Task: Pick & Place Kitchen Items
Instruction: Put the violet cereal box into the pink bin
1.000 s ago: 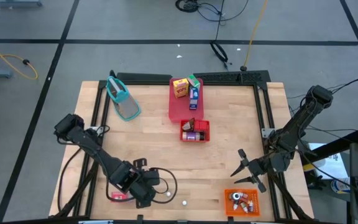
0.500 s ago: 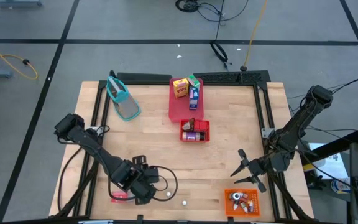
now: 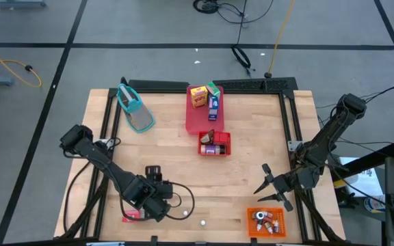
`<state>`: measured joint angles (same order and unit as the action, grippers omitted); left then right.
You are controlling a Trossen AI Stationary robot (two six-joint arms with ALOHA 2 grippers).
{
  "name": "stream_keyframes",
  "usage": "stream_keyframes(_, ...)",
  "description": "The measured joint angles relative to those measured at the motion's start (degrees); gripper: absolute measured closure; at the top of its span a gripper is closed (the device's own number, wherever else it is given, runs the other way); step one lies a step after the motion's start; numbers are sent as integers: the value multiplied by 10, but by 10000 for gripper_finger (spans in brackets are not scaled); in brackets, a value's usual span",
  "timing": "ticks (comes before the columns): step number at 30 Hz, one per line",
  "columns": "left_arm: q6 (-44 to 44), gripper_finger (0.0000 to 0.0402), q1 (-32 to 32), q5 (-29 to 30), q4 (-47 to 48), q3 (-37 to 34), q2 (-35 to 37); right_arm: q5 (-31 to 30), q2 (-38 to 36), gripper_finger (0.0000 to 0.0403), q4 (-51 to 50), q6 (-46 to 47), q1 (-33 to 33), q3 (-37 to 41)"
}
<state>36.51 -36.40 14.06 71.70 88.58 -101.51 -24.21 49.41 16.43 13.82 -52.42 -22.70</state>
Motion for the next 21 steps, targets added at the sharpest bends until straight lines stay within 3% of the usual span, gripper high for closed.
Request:
stream_keyframes(12,7,128,0,-5,-17,-4,0,0,0,279,0,0,0,0)
stream_keyframes(21,30,124,0,-24,-30,-76,-1,0,0,279,0,0,0,0)
